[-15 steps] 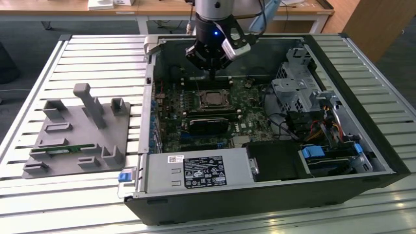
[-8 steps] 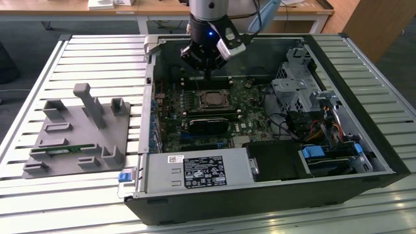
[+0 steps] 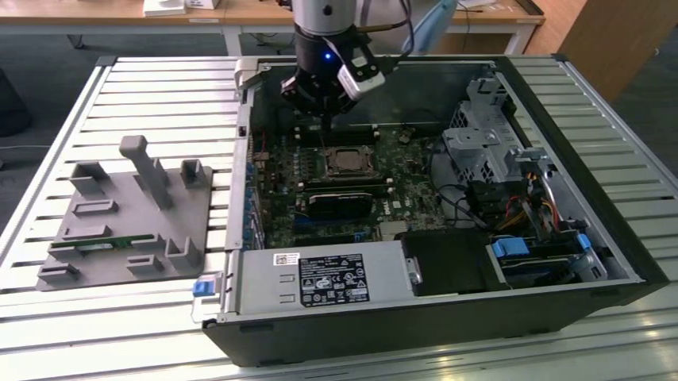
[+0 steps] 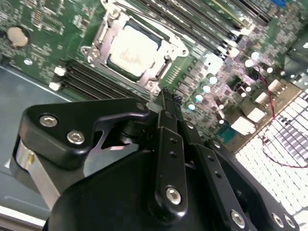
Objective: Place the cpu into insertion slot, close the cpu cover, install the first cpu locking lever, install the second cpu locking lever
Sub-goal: 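Install the first cpu locking lever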
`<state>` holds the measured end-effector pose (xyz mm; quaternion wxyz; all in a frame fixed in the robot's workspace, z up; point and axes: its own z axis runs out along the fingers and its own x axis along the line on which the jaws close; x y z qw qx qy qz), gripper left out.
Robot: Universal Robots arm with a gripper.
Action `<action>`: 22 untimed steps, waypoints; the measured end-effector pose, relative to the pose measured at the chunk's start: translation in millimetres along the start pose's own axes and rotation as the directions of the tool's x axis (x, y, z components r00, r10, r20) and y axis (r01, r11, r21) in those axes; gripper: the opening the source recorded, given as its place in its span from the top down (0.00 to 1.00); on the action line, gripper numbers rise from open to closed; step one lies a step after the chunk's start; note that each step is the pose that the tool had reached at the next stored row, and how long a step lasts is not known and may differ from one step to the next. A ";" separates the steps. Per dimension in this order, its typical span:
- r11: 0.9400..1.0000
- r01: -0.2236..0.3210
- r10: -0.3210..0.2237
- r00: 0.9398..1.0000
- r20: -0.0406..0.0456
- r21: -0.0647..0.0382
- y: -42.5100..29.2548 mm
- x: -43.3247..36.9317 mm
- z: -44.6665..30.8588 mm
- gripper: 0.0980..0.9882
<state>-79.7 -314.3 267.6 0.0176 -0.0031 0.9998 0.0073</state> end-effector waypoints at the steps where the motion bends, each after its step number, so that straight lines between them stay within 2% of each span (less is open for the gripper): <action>1: 1.000 0.000 0.000 1.000 0.000 0.000 0.0 2.3 0.1 0.99; 16: 1.000 -0.021 0.021 1.000 0.000 0.000 4.2 18.9 6.6 0.99; 22: 1.000 -0.021 0.021 1.000 0.000 0.000 12.6 21.8 10.5 0.99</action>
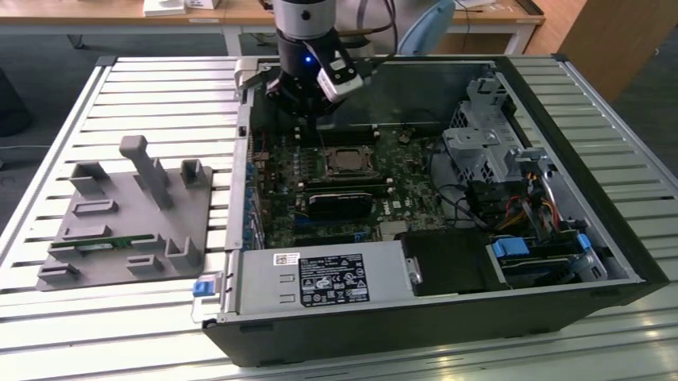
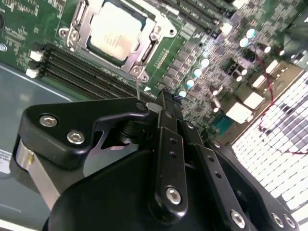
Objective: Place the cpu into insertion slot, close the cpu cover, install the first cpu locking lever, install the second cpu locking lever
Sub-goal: 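Install the first cpu locking lever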
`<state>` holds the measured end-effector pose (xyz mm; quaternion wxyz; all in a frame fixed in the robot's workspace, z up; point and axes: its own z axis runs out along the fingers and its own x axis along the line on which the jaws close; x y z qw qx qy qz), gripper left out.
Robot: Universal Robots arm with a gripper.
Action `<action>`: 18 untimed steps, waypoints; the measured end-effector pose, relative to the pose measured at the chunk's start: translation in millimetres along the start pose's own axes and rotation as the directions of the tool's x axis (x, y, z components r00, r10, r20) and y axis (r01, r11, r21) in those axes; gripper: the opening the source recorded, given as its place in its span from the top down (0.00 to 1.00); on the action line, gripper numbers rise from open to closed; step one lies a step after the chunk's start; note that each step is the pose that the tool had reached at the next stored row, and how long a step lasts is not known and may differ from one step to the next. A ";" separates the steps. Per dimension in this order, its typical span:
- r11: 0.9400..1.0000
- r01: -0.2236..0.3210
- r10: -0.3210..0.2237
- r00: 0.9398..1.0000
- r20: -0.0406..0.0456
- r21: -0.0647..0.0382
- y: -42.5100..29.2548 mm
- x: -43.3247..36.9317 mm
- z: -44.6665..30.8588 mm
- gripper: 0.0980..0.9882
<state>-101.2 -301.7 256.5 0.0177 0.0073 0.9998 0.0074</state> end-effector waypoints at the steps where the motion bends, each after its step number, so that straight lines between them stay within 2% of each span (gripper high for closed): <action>1: 1.000 0.000 0.000 1.000 0.000 0.000 2.0 0.1 0.5 0.99; 5: 1.000 0.000 0.000 1.000 0.000 0.000 9.5 0.3 1.6 0.99; 10: 1.000 0.000 0.000 1.000 0.000 0.000 12.6 -0.3 2.3 0.99; 14: 1.000 0.000 0.000 1.000 0.000 0.000 13.6 -5.7 2.7 0.99; 18: 1.000 0.000 0.000 1.000 0.000 0.000 14.1 -14.5 3.3 0.99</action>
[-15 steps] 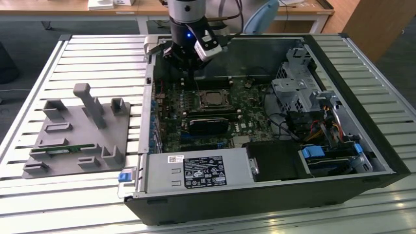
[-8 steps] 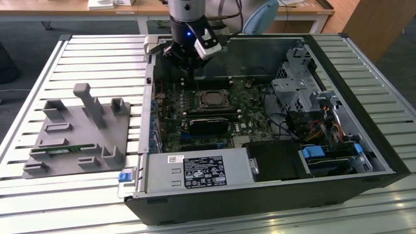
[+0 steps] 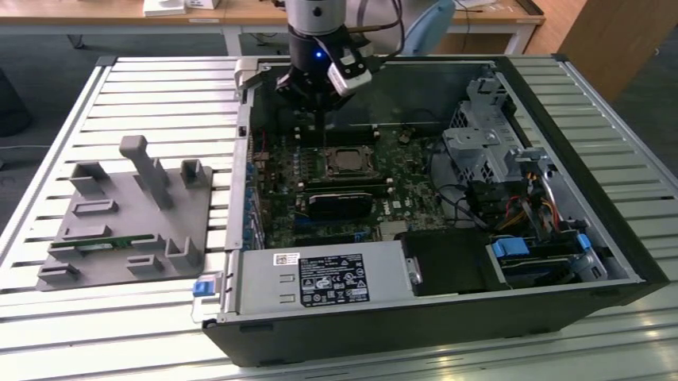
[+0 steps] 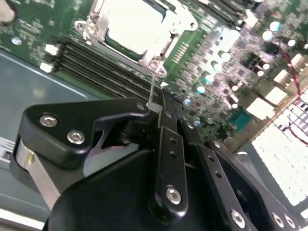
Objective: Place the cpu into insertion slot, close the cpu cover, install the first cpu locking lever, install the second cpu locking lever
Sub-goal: 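Install the first cpu locking lever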
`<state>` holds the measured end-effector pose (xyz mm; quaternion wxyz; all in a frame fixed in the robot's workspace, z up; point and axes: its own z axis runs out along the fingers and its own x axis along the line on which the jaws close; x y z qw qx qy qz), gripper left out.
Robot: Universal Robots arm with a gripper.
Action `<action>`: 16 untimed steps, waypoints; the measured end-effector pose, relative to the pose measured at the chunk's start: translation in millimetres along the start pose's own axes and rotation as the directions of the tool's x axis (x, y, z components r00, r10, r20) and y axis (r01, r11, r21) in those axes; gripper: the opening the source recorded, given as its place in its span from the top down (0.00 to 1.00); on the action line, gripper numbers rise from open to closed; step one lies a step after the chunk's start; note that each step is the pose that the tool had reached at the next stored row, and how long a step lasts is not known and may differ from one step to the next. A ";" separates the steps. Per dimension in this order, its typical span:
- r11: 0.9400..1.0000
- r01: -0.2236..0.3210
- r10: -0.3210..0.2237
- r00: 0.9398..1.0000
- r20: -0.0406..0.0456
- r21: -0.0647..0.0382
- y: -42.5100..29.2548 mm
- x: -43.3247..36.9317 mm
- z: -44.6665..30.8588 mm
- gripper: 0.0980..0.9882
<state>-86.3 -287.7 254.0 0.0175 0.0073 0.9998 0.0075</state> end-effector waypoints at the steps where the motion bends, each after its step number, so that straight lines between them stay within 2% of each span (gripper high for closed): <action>1: 1.000 0.000 0.000 1.000 0.000 0.000 0.0 -2.0 0.2 0.99; 5: 1.000 0.000 0.000 1.000 -0.001 0.000 0.2 -11.2 1.3 0.99; 10: 1.000 0.000 0.000 1.000 -0.001 -0.002 0.2 -13.1 2.0 0.99; 12: 0.999 -0.001 0.001 1.000 -0.002 -0.033 0.2 -13.5 2.6 0.99; 13: 0.999 -0.002 0.002 1.000 -0.002 -0.043 0.1 -13.5 3.2 0.99; 16: 0.999 -0.003 0.003 1.000 -0.002 -0.047 0.0 -15.8 6.5 0.99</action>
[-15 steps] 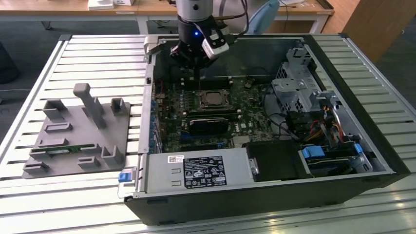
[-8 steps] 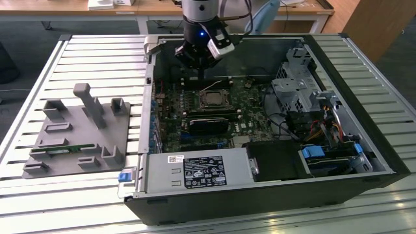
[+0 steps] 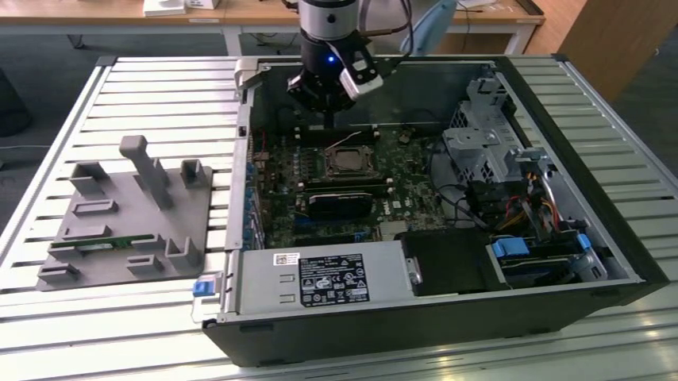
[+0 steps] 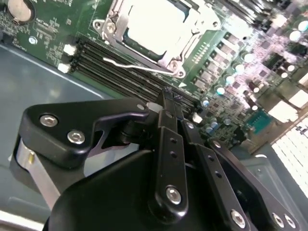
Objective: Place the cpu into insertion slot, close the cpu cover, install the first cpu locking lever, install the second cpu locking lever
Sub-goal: 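Install the first cpu locking lever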
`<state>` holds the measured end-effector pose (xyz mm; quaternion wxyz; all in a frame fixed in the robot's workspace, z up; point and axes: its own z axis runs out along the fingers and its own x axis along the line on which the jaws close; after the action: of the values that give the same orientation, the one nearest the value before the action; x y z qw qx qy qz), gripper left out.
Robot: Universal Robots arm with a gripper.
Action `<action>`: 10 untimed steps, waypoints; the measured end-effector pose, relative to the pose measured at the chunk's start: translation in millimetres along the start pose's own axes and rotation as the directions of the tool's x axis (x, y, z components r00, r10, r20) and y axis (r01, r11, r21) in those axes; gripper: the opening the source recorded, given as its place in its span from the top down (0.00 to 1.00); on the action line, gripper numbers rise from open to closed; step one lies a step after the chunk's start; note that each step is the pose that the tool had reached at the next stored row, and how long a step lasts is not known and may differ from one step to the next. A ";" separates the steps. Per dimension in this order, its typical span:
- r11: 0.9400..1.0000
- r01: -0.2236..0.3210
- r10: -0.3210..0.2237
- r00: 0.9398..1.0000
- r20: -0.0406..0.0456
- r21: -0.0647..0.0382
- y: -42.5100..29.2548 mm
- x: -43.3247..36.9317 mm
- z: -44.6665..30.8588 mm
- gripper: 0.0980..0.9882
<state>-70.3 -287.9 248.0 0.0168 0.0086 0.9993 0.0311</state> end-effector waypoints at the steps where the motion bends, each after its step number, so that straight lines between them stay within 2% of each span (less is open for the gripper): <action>1: 1.000 -0.001 0.001 1.000 0.000 -0.001 -0.1 -1.4 1.5 0.99; 7: 1.000 -0.005 0.005 1.000 -0.001 -0.001 -0.3 -14.0 9.2 0.99; 10: 1.000 -0.004 0.004 1.000 -0.002 -0.001 -0.5 -17.7 14.9 0.99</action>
<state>-52.1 -287.8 233.7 0.0158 0.0108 0.9993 0.0317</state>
